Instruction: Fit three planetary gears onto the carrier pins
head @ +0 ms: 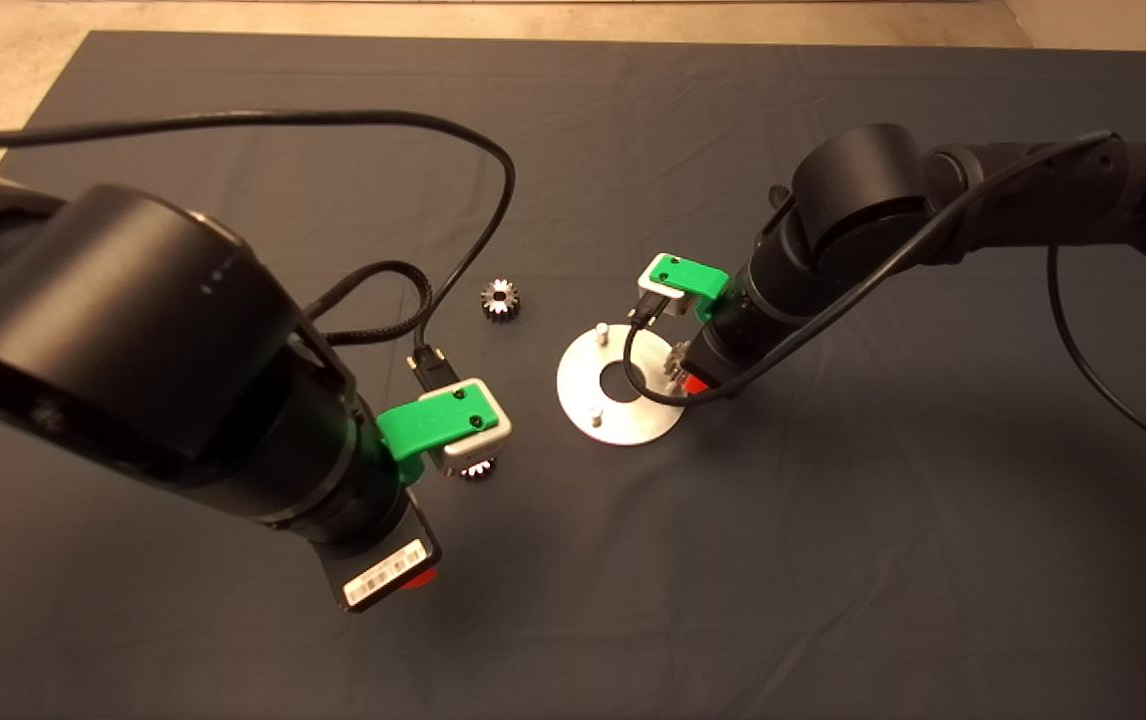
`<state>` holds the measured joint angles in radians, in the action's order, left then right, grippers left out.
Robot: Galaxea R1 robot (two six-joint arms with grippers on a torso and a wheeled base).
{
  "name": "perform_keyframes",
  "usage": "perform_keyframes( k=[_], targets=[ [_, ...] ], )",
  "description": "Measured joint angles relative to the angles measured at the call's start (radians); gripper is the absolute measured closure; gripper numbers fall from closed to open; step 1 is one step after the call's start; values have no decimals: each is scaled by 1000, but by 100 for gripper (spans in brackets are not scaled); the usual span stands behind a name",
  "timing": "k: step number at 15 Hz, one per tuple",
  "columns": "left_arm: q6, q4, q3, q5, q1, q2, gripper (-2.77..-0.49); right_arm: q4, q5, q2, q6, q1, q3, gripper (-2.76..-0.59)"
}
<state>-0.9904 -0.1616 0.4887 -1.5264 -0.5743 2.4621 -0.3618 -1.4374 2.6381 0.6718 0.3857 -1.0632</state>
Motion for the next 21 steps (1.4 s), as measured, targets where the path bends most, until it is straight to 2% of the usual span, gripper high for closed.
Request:
perform_keyframes(
  k=[3, 9, 15, 21],
  targets=[
    [0, 0, 0, 0, 0, -3, -176, -1, -6, -17, -3, 0, 1, -92],
    [0, 0, 0, 0, 0, -3, -176, -3, -9, -31, -3, 0, 49, -92],
    [0, 0, 0, 0, 0, -5, -176, -4, -6, -31, -3, -1, 55, -92],
    [0, 1, 0, 0, 0, -5, -176, -6, -3, -29, -3, -13, 55, -92]
  ],
)
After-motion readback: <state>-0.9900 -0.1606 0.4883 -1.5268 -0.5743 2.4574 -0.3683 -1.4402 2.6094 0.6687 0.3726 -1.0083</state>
